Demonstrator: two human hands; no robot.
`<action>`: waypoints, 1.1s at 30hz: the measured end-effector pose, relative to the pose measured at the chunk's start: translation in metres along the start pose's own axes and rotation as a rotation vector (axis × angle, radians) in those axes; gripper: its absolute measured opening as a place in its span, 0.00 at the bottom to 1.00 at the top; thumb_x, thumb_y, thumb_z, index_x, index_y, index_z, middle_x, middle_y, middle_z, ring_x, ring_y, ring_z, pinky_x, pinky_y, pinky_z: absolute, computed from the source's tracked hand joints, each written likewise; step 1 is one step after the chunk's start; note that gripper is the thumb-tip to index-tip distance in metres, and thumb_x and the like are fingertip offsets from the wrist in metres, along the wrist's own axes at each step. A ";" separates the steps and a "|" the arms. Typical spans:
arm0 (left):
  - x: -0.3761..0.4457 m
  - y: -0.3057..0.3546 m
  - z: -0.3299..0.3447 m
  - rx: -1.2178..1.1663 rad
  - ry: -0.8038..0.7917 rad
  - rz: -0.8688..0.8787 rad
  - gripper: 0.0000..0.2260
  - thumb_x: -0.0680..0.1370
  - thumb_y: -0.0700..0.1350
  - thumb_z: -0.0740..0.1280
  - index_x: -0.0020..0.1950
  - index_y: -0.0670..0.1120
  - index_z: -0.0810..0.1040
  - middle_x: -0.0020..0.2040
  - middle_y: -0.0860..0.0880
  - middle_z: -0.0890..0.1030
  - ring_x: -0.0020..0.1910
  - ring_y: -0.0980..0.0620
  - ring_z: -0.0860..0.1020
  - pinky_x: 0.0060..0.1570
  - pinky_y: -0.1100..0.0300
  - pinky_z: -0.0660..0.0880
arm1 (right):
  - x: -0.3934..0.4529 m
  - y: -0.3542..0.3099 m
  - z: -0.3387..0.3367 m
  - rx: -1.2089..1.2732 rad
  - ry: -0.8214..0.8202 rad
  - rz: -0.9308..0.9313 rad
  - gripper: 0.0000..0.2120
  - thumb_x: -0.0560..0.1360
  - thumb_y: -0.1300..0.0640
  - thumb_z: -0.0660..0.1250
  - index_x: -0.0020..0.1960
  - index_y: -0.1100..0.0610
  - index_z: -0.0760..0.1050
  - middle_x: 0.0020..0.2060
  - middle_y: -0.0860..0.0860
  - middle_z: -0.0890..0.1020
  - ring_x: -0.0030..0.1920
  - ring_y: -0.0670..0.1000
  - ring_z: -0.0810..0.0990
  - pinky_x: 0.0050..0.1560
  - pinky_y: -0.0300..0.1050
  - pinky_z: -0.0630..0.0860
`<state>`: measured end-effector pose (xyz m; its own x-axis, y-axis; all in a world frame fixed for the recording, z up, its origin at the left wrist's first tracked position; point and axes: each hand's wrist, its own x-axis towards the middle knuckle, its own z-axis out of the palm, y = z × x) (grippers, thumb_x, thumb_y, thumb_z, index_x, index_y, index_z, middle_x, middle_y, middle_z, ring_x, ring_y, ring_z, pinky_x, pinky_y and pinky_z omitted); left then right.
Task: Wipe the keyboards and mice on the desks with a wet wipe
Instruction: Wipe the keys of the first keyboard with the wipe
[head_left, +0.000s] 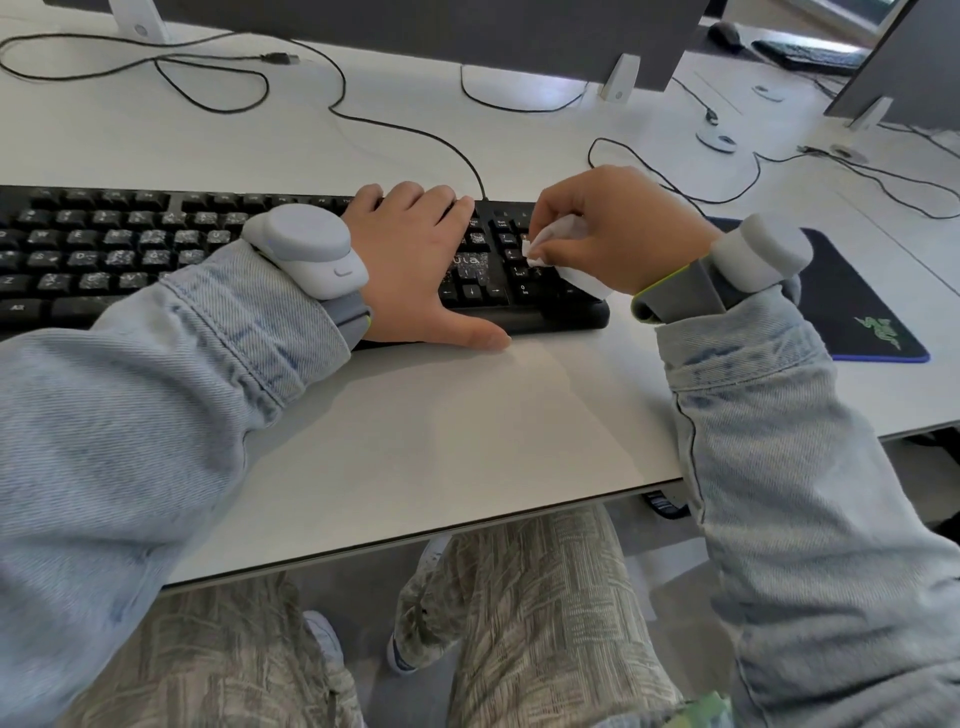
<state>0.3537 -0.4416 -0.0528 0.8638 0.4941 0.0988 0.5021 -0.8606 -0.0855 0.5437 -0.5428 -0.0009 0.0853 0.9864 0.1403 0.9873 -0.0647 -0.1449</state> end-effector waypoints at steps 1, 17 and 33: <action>0.000 0.000 0.000 0.000 -0.001 0.000 0.63 0.56 0.85 0.43 0.79 0.43 0.55 0.75 0.48 0.64 0.72 0.43 0.64 0.72 0.44 0.60 | -0.001 0.002 -0.001 -0.008 -0.001 0.006 0.04 0.72 0.53 0.70 0.46 0.52 0.81 0.35 0.44 0.77 0.41 0.47 0.74 0.35 0.36 0.65; -0.001 0.001 0.000 -0.003 -0.002 -0.004 0.63 0.57 0.85 0.44 0.80 0.43 0.55 0.76 0.47 0.63 0.73 0.43 0.63 0.72 0.43 0.60 | -0.003 -0.028 0.013 -0.039 0.080 -0.060 0.11 0.72 0.60 0.63 0.49 0.52 0.82 0.41 0.49 0.79 0.44 0.50 0.74 0.44 0.36 0.62; 0.000 0.000 0.003 -0.005 0.015 -0.008 0.63 0.57 0.85 0.44 0.79 0.42 0.57 0.75 0.47 0.65 0.71 0.42 0.65 0.71 0.44 0.60 | -0.016 -0.010 -0.009 -0.107 0.103 0.041 0.08 0.75 0.57 0.65 0.49 0.56 0.82 0.41 0.48 0.80 0.43 0.46 0.73 0.47 0.33 0.62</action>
<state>0.3537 -0.4417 -0.0563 0.8588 0.4993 0.1144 0.5090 -0.8571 -0.0799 0.5338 -0.5596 0.0075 0.1333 0.9622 0.2373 0.9909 -0.1253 -0.0485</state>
